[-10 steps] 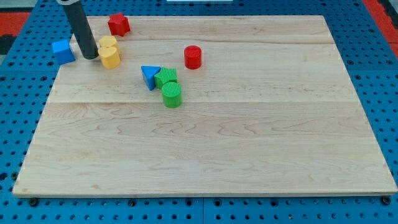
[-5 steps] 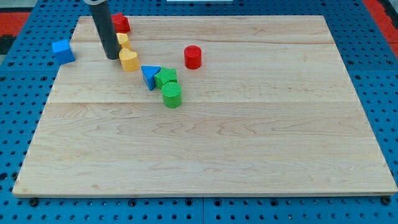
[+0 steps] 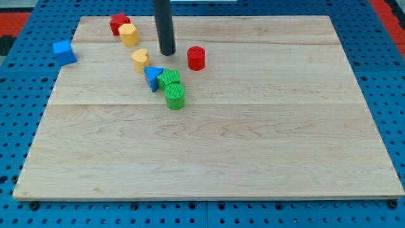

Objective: Place the yellow blocks to the bottom right of the red star

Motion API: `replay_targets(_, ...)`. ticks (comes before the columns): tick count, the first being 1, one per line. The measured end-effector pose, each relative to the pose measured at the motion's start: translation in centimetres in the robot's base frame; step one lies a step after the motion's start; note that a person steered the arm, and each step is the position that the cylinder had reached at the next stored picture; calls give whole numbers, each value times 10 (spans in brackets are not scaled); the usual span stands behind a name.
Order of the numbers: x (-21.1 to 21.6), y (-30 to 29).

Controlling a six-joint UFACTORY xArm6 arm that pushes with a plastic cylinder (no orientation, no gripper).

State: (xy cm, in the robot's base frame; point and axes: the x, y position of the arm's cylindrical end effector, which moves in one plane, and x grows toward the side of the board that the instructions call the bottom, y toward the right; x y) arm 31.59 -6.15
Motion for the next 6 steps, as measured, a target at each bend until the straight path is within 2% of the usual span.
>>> replay_targets(1,41,-15)
replay_targets(2,43,-56)
replay_targets(5,30,-109)
replay_targets(6,9,-96)
